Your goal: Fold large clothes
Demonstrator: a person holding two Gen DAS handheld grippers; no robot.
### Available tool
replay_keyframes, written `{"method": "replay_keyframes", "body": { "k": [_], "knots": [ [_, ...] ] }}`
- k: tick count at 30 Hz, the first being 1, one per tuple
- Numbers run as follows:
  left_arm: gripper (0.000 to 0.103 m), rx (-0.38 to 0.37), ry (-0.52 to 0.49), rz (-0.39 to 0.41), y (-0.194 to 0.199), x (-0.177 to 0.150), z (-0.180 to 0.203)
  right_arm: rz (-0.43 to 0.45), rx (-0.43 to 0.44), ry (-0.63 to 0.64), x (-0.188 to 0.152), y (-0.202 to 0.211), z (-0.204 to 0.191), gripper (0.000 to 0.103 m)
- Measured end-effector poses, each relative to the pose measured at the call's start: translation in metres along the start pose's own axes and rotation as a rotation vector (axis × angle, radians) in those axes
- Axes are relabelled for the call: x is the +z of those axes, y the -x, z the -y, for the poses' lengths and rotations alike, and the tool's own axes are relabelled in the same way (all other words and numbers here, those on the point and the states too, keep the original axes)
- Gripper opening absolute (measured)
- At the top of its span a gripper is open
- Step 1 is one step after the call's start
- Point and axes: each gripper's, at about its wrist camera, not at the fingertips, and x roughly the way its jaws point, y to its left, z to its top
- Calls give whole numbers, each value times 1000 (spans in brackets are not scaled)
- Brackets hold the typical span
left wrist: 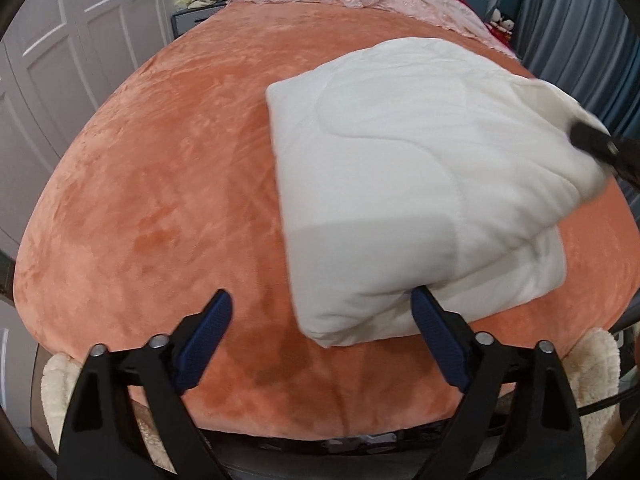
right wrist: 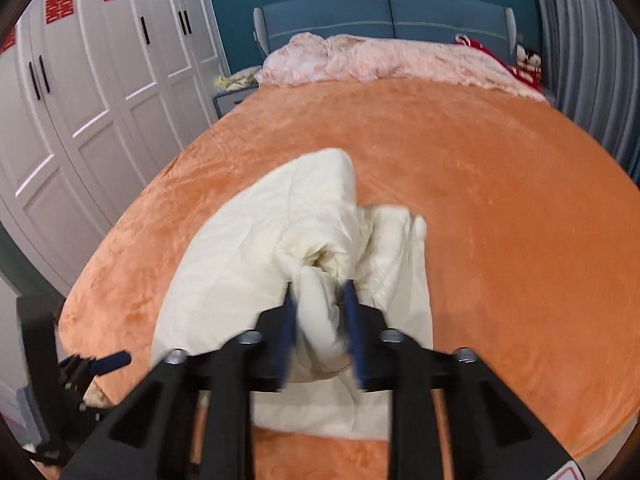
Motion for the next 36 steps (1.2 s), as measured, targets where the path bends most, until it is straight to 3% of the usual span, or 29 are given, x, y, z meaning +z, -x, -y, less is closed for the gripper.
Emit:
{"method": "replay_keyframes", "body": {
  "k": [2, 7, 12, 16, 19, 22, 26, 28, 31, 36],
  "knots": [
    [84, -17, 14, -1, 1, -1, -6, 14, 12, -24, -11, 11, 7, 10],
    [83, -64, -5, 28, 12, -1, 2, 53, -73, -94, -46, 33, 28, 9],
    [83, -90, -44, 8, 9, -4, 21, -28, -128, -211, -83, 15, 63, 8],
    [79, -97, -45, 5, 22, -7, 26, -72, -146, -187, -95, -1, 61, 8],
    [80, -156, -9, 66, 55, -1, 19, -90, -158, -157, -102, -13, 56, 9],
    [80, -133, -3, 114, 70, 15, 18, -98, -170, -139, -107, -20, 53, 9],
    [80, -72, -15, 79, 36, 33, 31, -97, -168, -138, -111, -20, 54, 9],
    [72, -64, -23, 38, 17, 33, 38, -99, -164, -132, -109, -17, 55, 11],
    [72, -52, -19, 6, -3, 29, 44, -87, -182, -123, -103, 1, 53, 15],
    [72, -33, -27, 6, -6, 30, 47, 25, -211, -135, -80, 49, 40, 15]
  ]
}}
